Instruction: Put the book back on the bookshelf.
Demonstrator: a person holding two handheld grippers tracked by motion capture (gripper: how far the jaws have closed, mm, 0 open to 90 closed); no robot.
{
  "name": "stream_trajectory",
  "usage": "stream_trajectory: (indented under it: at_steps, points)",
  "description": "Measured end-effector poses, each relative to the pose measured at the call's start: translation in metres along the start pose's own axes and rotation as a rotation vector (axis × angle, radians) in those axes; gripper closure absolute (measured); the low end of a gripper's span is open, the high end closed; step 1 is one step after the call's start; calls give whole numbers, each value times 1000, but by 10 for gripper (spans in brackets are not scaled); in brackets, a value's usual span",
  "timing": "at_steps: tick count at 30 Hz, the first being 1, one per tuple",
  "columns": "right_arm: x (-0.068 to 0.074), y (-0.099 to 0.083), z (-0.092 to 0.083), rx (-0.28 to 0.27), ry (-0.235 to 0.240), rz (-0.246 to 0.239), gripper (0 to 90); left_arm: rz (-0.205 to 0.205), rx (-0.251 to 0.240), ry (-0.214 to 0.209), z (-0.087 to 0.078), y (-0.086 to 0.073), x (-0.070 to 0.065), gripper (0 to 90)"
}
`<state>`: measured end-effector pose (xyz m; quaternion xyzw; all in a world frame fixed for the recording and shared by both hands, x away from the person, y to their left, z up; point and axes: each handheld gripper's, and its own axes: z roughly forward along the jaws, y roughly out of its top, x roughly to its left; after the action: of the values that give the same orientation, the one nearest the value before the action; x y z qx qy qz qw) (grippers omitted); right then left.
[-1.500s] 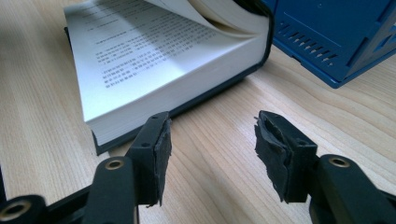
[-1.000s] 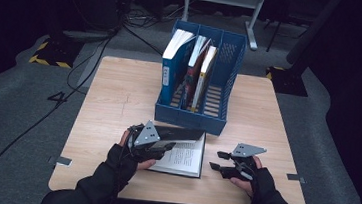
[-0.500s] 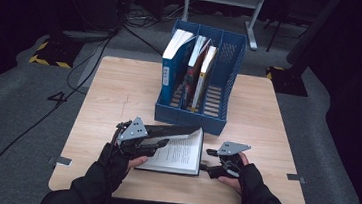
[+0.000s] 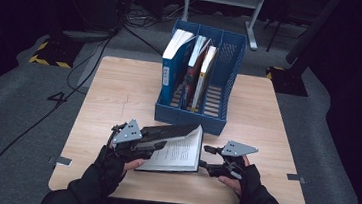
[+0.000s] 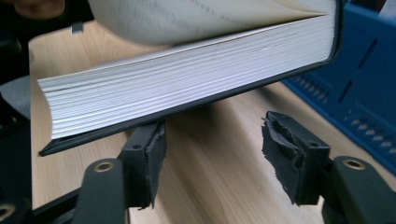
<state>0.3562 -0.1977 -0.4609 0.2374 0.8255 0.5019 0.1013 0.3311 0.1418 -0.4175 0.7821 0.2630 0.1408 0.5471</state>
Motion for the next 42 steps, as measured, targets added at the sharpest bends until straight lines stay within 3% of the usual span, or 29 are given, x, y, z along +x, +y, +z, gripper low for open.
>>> stream_trajectory:
  at_steps: [9,20,24,32,38,42]
  points:
    - [4,16,0,-31,-6,-9,415,23,11,27,-8,-8,-7,555]
    - [16,31,1,-58,5,-76,425,42,56,39,-10,-18,-18,505]
    - [18,33,1,-68,12,-79,428,43,65,35,-10,-20,-20,496]
    - [21,38,-8,-92,31,-96,438,28,53,-30,-4,-20,-19,493]
    - [21,41,-24,-112,18,-120,438,29,40,-99,9,-15,-21,480]
    - [23,44,-33,-127,3,-137,438,39,33,-117,14,-12,-24,488]
